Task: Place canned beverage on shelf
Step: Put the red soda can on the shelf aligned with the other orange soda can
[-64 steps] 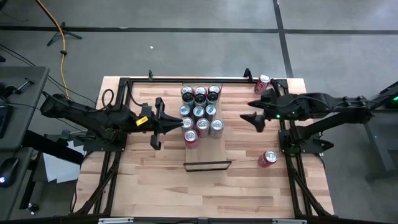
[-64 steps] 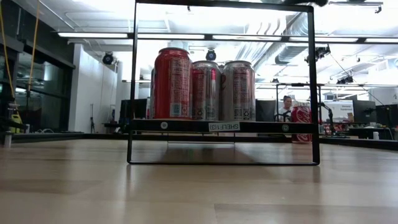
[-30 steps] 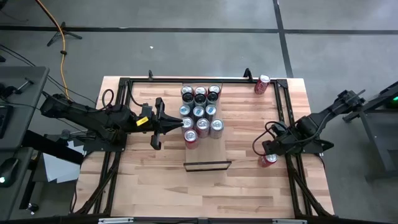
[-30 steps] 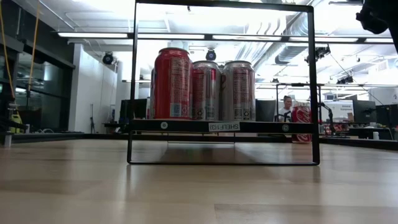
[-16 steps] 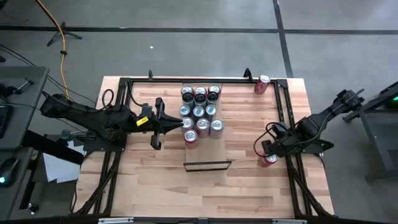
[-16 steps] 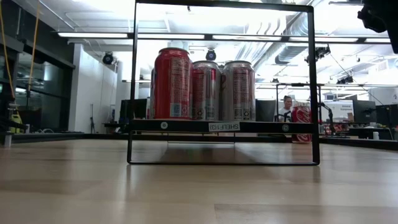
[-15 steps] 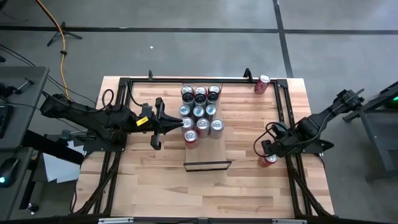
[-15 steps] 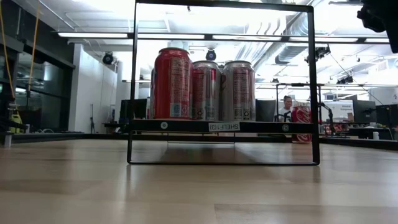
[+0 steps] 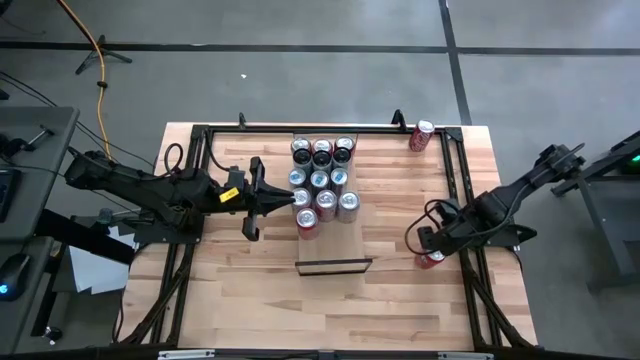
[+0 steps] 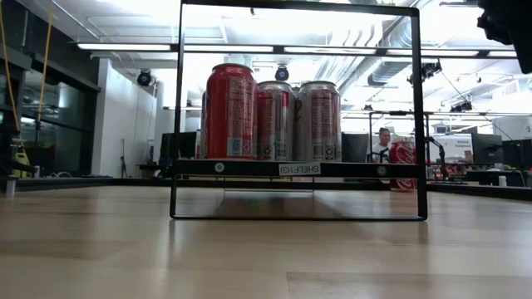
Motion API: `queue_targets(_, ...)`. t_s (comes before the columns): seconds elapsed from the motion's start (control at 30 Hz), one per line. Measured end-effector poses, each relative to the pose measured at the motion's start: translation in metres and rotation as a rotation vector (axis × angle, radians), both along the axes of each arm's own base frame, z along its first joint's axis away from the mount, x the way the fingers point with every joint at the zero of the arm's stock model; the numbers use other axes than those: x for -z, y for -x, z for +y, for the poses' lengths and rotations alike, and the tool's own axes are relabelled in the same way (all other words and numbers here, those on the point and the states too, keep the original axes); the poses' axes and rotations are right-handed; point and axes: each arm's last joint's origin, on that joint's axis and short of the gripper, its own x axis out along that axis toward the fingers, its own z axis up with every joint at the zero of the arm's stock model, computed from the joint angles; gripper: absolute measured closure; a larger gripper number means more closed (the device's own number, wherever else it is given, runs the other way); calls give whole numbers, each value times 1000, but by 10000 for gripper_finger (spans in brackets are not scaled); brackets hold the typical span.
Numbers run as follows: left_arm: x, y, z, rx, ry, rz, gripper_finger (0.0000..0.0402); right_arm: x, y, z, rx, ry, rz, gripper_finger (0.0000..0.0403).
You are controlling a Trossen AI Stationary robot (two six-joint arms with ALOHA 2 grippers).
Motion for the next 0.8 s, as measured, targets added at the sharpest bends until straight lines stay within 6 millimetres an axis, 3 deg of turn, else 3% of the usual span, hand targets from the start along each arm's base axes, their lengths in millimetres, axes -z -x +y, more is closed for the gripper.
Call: queue_targets(0.8,2,0,0,1,3,20,401,40,-29,23,-49,30,271,37)
